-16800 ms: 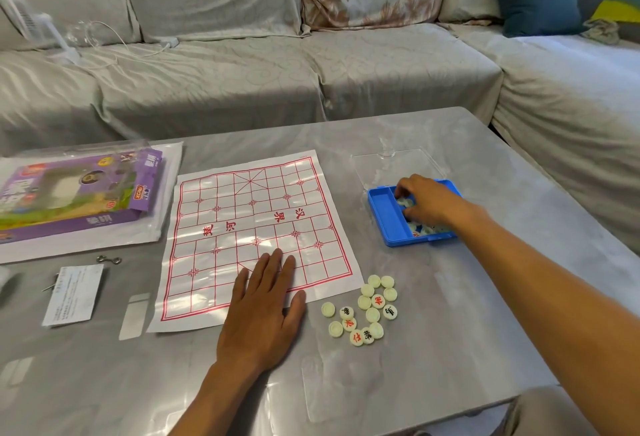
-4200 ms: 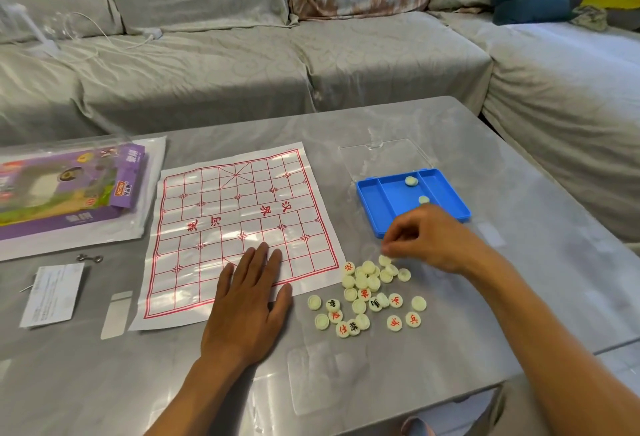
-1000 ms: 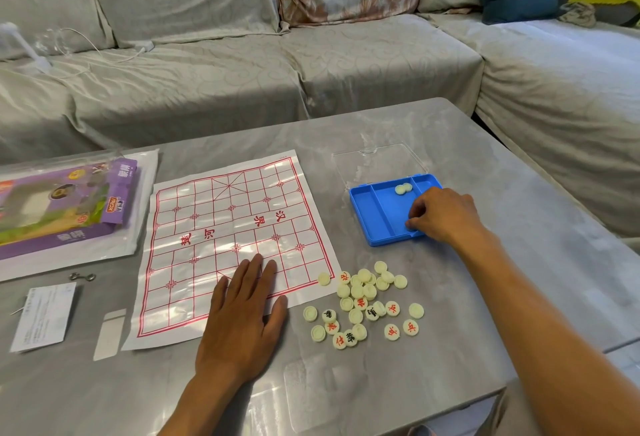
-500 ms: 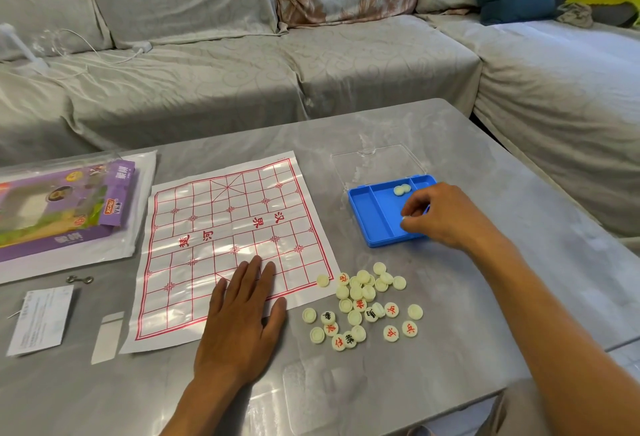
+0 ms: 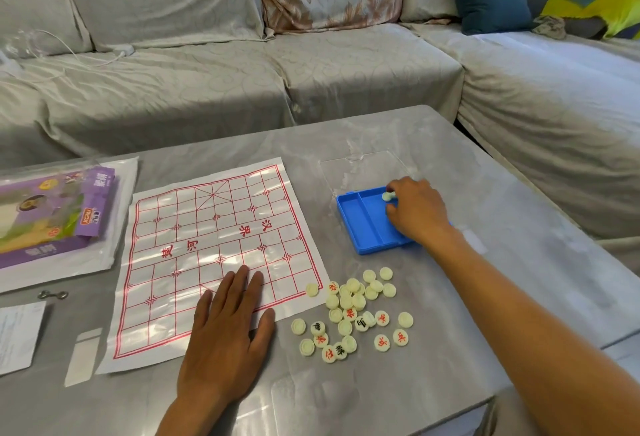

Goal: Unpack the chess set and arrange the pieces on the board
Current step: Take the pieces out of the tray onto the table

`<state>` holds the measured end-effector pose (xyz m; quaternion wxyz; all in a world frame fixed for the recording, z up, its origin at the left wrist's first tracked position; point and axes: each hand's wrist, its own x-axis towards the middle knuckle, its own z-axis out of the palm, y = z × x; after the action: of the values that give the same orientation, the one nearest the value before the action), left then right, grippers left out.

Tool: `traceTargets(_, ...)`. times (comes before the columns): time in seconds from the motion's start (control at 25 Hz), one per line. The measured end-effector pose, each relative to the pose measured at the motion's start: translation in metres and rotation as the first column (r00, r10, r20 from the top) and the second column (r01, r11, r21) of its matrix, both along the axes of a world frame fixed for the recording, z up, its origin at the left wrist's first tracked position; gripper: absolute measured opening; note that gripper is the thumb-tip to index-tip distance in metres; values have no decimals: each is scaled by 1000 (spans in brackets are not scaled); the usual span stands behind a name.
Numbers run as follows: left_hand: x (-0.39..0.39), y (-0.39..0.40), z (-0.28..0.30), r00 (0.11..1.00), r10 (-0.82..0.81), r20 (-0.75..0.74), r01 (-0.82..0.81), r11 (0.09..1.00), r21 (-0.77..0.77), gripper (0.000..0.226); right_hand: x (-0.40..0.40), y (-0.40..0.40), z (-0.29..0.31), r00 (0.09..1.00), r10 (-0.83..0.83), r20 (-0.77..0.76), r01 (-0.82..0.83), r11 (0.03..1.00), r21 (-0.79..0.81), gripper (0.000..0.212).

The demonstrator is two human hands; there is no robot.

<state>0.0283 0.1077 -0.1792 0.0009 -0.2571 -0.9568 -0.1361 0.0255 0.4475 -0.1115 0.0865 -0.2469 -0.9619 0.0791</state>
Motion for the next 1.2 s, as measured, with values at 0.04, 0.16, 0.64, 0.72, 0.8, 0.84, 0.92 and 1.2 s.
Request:
traceTargets(0.04,-1,0,1,1000,7,6,-7,1000,-2,79,-7,1,-6,998,-7,59,3,998,69,25)
traceTargets(0.16,2,1,4,1000,10,27,-10,1000,-14,79,-16,1,-19,998,6,63,-18,982,187,24)
traceTargets(0.64,0,1,5,999,7,38,-6,1000,-15,83,-17,-9,-18,986,165,33,-163,986,-42,25)
traceTargets(0.72,1,1,5,1000,7,30,-7,1000,3,81,-19,-7,-18,969,237,63,-234,971,-49,27)
traceTargets(0.8,2,1,7,1000,8,28,-8,1000,3,81,-24,-3,-18,966,248,75,-243,967,-72,28)
traceTargets(0.84,2,1,7,1000,7,29,-7,1000,0,81,-26,-1,-16,969,231,84,-223,970,-94,26)
traceTargets(0.92,2,1,6,1000,9,13,-9,1000,12,79,-30,2,-11,970,210,126,-195,973,-127,24)
traceTargets(1.2,4,0,9,1000,10,23,-10,1000,-16,83,-25,-10,3,989,131,76,-117,980,-161,17)
